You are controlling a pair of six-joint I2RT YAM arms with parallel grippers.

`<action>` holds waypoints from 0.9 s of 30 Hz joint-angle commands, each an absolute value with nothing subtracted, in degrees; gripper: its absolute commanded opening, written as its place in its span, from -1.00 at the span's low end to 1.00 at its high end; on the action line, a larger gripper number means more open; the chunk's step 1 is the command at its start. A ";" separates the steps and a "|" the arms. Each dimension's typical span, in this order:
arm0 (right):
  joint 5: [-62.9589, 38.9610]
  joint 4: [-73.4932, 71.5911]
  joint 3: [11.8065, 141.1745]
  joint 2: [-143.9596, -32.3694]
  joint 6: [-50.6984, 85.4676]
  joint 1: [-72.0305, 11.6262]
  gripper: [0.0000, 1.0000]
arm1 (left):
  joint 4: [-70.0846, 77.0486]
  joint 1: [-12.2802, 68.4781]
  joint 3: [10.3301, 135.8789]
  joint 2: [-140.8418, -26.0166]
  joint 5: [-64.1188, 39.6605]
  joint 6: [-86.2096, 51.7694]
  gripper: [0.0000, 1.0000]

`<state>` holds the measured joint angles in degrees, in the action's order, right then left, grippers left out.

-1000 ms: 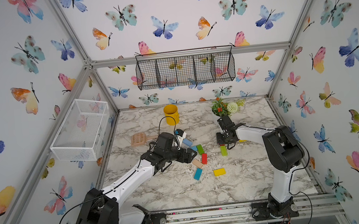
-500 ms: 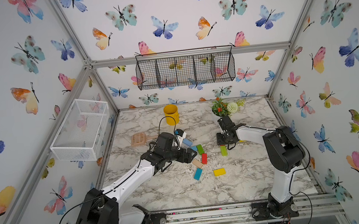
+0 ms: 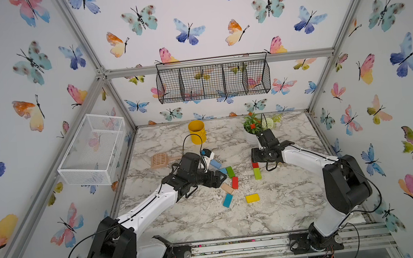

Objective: Assemble the letter c with building blocks
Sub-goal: Assemble the building block at the center of the board, then pick up the building block from the center of the board.

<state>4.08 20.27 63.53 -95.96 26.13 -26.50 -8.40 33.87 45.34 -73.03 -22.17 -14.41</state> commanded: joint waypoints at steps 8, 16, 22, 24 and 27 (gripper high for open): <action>2.64 24.70 54.85 -87.24 25.87 -17.44 0.79 | -8.02 33.92 44.86 -70.61 -19.17 -16.03 0.76; -1.13 24.20 53.14 -88.75 21.69 -9.42 0.93 | -7.22 34.01 43.51 -69.17 -17.76 -17.67 0.77; 2.13 25.04 56.39 -93.62 14.95 -8.92 0.96 | -7.34 34.01 43.68 -69.61 -18.36 -17.49 0.77; 3.04 24.62 56.69 -94.26 13.10 -8.88 0.99 | -7.28 34.01 43.77 -69.78 -18.54 -17.40 0.77; 2.31 23.91 57.06 -94.82 11.67 -8.58 0.81 | -7.29 34.02 43.94 -70.11 -18.96 -17.23 0.77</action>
<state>1.67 23.66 55.40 -94.32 15.16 -8.93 -7.79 33.87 44.01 -70.13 -18.74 -17.21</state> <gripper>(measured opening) 0.921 0.883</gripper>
